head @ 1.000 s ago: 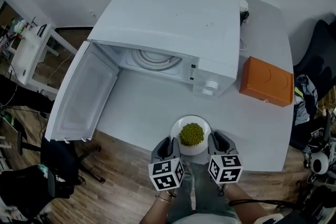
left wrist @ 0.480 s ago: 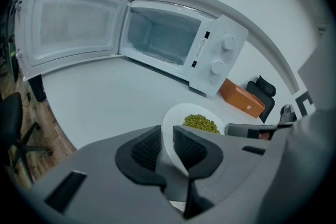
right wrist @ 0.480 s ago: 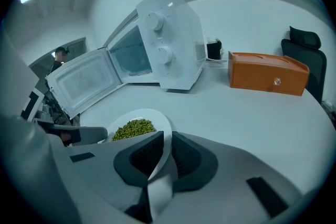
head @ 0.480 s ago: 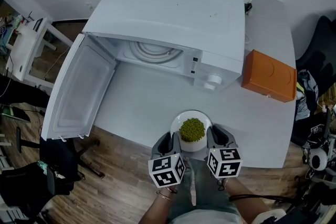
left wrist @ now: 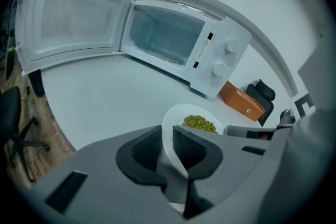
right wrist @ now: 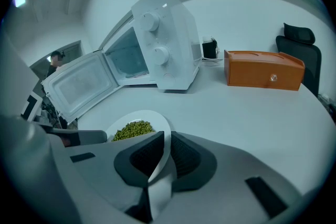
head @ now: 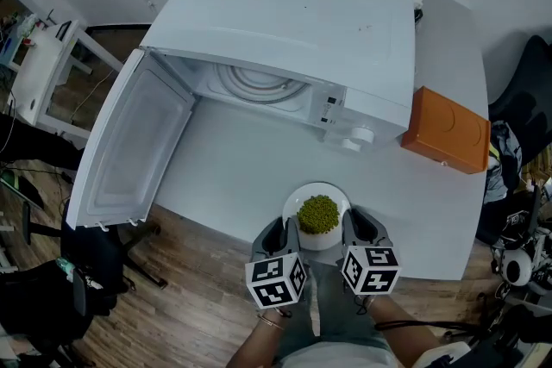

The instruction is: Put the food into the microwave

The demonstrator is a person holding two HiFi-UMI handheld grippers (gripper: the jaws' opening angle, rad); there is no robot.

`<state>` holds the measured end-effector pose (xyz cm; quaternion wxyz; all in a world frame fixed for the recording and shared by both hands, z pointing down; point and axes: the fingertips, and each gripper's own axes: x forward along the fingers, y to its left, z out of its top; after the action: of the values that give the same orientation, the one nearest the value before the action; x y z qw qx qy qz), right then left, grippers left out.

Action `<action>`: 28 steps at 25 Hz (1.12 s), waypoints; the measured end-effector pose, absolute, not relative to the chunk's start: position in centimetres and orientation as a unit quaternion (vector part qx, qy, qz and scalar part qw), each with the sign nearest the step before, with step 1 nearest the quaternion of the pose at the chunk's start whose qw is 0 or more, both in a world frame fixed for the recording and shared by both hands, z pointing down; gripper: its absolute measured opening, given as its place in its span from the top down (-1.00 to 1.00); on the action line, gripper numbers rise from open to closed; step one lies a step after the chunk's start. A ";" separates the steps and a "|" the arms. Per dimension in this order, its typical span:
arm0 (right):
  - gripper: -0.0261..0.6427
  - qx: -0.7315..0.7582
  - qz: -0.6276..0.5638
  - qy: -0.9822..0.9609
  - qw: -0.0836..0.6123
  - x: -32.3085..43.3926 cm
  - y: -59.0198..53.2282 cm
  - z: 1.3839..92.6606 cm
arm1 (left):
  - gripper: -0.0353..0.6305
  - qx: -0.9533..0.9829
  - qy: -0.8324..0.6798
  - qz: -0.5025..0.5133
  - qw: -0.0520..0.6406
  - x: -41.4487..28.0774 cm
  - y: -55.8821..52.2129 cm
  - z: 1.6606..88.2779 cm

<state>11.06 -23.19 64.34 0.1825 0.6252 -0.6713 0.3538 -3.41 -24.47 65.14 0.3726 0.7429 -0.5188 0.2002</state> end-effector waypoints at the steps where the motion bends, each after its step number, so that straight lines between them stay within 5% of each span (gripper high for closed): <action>1: 0.77 0.626 0.355 -0.670 0.181 11.0 -23.3 64.4 | 0.69 0.742 -0.520 0.199 0.373 -3.4 -24.5 65.2; 28: 0.78 0.597 0.333 -0.713 0.158 5.9 -28.3 60.1 | 0.70 0.709 -0.576 0.140 0.382 -8.9 -27.9 61.8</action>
<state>5.87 -28.29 60.14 0.1581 0.5969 -0.7125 0.3332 -8.94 -27.92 61.77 0.3822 0.7089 -0.5760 0.1403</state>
